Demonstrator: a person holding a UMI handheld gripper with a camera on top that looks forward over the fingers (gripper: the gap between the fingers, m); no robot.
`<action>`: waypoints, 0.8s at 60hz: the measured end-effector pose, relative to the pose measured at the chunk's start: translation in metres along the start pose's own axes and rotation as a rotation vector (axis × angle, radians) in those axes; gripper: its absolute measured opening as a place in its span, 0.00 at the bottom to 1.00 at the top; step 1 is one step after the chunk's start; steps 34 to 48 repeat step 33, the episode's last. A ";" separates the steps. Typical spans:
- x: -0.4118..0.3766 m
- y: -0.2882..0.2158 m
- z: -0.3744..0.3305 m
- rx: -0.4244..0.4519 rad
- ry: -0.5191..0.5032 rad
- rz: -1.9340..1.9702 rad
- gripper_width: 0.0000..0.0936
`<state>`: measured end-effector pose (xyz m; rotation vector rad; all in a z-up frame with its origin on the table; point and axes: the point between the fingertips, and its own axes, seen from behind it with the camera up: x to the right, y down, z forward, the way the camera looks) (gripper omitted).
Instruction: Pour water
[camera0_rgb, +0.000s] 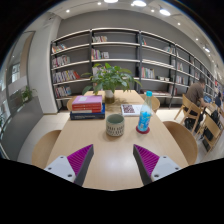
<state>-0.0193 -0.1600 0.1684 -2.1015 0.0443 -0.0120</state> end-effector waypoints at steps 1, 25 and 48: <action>-0.001 -0.003 -0.001 0.005 -0.002 -0.002 0.87; -0.041 -0.041 -0.065 0.070 -0.020 -0.034 0.87; -0.040 -0.040 -0.070 0.065 -0.002 -0.032 0.87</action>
